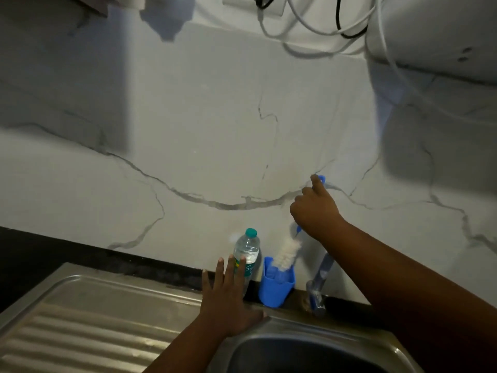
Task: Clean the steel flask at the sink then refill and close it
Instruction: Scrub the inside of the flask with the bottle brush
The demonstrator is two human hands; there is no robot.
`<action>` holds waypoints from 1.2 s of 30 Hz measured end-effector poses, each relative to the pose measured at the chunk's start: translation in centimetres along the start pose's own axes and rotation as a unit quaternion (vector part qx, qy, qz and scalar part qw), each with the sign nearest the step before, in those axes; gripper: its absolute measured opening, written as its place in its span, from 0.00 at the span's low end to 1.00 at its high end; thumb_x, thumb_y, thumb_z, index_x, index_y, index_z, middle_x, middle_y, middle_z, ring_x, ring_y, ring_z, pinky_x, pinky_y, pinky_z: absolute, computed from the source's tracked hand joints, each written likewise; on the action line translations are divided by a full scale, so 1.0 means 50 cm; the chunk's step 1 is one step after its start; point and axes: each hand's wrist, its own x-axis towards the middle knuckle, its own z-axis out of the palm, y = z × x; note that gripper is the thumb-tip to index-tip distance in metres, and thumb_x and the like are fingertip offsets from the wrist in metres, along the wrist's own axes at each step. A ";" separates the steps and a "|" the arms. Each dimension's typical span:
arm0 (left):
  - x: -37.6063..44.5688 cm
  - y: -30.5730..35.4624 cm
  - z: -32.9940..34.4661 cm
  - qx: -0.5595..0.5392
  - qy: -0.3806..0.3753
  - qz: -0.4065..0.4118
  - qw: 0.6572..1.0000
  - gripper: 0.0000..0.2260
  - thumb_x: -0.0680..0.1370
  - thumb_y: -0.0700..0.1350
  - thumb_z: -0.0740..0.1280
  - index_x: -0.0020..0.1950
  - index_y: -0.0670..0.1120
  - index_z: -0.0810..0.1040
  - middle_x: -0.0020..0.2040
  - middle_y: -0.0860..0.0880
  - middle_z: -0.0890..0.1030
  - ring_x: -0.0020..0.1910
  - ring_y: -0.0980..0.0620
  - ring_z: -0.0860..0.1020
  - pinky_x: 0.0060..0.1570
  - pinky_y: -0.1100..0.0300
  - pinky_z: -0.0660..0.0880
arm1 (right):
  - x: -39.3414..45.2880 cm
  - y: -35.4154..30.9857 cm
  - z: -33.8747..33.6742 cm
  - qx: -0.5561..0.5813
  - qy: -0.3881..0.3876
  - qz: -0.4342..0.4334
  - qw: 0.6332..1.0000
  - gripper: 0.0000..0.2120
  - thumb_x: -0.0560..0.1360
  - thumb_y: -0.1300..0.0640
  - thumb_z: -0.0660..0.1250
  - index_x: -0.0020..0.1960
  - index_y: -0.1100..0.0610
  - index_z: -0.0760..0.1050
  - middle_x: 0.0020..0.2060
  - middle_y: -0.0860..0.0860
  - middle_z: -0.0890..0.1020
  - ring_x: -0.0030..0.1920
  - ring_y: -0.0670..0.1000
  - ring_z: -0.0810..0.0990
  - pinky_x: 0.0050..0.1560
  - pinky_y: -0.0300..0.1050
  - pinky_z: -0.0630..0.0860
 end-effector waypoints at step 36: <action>-0.093 0.014 -0.048 0.019 0.009 0.004 1.000 0.53 0.69 0.76 0.57 0.77 0.50 0.30 0.79 0.44 0.34 0.77 0.41 0.35 0.71 0.34 0.37 | -0.162 -0.134 0.021 0.208 0.059 0.019 0.976 0.20 0.78 0.44 0.57 0.67 0.49 0.69 0.76 0.57 0.56 0.76 0.60 0.47 0.71 0.65 0.38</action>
